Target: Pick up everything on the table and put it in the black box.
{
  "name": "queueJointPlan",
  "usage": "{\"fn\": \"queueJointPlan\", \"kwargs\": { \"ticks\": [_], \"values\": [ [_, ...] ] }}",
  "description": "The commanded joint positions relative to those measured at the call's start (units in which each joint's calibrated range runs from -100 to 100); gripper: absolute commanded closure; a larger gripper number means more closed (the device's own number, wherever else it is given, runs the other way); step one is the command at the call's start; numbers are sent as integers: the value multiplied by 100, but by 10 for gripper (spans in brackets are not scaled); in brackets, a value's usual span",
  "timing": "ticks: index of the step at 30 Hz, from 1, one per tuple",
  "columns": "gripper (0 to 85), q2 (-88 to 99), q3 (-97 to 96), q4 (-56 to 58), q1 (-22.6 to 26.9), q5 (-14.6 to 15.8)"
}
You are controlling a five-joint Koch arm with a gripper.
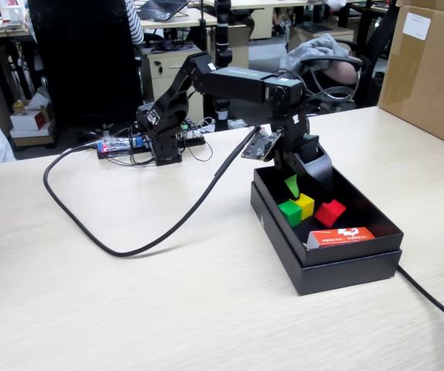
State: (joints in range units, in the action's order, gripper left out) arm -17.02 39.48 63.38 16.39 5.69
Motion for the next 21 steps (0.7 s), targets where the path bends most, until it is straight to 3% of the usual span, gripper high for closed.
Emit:
{"fn": "queueJointPlan", "kwargs": {
  "ticks": [1,11,16,21],
  "values": [
    [459,480,232,60,-10,-15],
    [399,2947,-412,60,-171,-10],
    [375,5219,-1745,-1,-479,-54],
    [363,7158,-4030,-1063,-977,-269]
  ]
}}
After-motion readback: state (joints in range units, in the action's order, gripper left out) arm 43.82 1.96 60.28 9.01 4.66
